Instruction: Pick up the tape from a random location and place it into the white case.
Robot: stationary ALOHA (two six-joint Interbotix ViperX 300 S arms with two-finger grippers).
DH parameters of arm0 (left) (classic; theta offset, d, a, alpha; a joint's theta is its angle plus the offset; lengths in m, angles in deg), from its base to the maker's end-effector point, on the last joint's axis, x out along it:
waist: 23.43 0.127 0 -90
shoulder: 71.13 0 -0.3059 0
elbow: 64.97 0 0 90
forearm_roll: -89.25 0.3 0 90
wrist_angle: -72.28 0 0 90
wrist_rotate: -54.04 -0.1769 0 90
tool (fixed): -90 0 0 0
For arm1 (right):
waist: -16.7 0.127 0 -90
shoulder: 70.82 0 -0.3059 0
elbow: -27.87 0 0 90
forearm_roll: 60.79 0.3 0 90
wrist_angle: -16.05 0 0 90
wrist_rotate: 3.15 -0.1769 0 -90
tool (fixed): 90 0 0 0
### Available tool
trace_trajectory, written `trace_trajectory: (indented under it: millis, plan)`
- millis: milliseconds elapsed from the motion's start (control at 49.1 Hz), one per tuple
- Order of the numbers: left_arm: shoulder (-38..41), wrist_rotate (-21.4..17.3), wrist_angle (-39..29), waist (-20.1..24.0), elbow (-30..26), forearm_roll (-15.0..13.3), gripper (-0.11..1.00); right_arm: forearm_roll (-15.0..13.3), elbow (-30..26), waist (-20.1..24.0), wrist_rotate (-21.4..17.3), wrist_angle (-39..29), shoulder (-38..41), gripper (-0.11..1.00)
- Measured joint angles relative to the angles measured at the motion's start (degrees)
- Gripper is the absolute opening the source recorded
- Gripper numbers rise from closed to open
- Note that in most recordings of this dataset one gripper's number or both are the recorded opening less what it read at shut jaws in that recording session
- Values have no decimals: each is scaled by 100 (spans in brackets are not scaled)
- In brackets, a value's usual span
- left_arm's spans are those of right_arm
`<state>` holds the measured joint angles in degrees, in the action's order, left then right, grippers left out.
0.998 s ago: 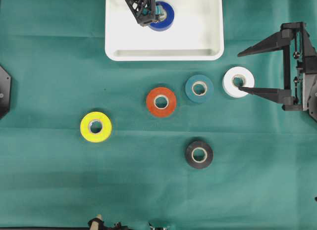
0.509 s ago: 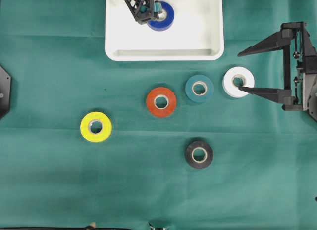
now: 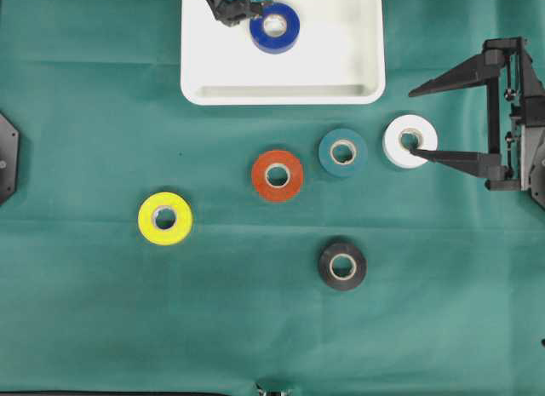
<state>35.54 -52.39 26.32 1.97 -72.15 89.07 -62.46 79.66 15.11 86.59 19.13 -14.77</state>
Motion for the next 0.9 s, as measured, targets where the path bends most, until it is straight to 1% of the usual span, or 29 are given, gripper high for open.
trace_trajectory:
  millis: [122,407,570,733,896]
  plan:
    - [-132,0,-202,-26,-114,9,99,0,0,0,0,0,0,92]
    - [-220,9,-255,-26,-158,0,99,0,-9,0,0,0,0,92]
    - [-237,18,-272,-105,-158,9,99,0,-26,0,0,0,0,92]
    - [-272,62,-272,-431,-70,0,98,-9,-44,0,0,0,0,92]
    - [-387,325,-272,-1028,149,0,98,-9,-44,0,-9,0,0,92]
